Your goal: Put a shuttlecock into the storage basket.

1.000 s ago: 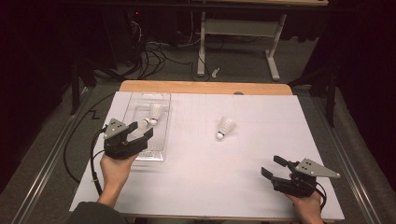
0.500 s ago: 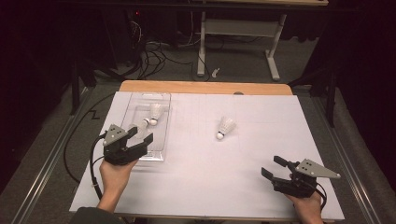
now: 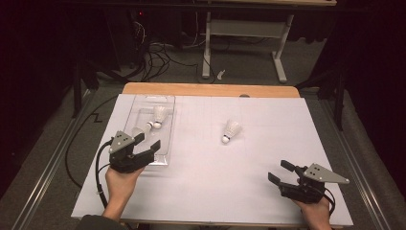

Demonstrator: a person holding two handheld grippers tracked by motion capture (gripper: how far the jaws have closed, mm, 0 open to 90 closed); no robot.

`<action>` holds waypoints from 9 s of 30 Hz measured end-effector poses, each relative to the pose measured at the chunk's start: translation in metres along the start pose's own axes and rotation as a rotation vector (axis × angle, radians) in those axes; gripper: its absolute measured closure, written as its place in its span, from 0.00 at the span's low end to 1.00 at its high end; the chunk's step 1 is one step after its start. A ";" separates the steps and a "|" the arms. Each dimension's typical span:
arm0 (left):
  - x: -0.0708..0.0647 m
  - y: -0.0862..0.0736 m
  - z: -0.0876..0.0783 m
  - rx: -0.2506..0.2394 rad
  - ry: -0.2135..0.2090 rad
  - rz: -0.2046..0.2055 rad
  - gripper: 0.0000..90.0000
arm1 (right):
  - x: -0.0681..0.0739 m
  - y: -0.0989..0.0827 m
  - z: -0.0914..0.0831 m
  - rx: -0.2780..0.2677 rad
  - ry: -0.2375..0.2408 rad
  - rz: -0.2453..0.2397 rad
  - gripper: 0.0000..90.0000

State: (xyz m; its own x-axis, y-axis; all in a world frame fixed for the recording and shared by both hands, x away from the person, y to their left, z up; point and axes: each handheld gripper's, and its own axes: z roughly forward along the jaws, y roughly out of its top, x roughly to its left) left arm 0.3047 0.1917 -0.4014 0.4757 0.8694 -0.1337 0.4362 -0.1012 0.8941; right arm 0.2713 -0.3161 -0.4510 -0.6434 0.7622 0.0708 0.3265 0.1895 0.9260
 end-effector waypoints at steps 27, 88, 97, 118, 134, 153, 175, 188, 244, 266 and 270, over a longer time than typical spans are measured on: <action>-0.019 0.000 0.015 0.011 -0.057 0.025 0.39 | 0.000 0.000 -0.001 0.001 0.001 0.001 0.33; -0.055 0.020 0.062 0.035 -0.167 0.062 0.39 | 0.000 0.000 -0.001 0.000 0.005 0.000 0.33; -0.057 0.023 0.069 0.035 -0.172 0.065 0.39 | 0.000 0.000 -0.001 -0.001 0.005 0.000 0.33; -0.061 0.031 0.082 0.043 -0.177 0.076 0.40 | 0.000 0.000 -0.001 0.000 0.005 0.002 0.33; -0.068 0.040 0.095 0.048 -0.182 0.095 0.40 | 0.000 0.000 -0.001 -0.003 0.005 0.004 0.33; -0.071 0.046 0.109 0.050 -0.190 0.090 0.40 | 0.000 0.000 -0.001 -0.003 0.006 0.003 0.33; -0.077 0.056 0.125 0.060 -0.196 0.106 0.40 | -0.001 0.000 -0.001 -0.005 0.007 0.003 0.33; -0.077 0.058 0.132 0.063 -0.191 0.102 0.40 | 0.000 0.000 -0.001 -0.002 0.008 0.004 0.33; -0.109 0.087 0.178 0.215 -0.190 0.156 0.43 | -0.001 0.000 -0.001 -0.003 0.011 0.003 0.33; -0.121 0.092 0.199 0.401 -0.198 0.146 0.48 | -0.001 0.000 -0.001 -0.002 0.013 0.004 0.33; -0.123 0.093 0.204 0.422 -0.196 0.145 0.47 | -0.001 0.000 -0.001 -0.003 0.013 0.004 0.33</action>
State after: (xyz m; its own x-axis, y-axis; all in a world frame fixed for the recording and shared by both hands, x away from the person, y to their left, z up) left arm 0.4422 -0.0230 -0.3891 0.6720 0.7283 -0.1346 0.6069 -0.4373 0.6636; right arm 0.2707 -0.3173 -0.4509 -0.6512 0.7547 0.0793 0.3271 0.1848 0.9267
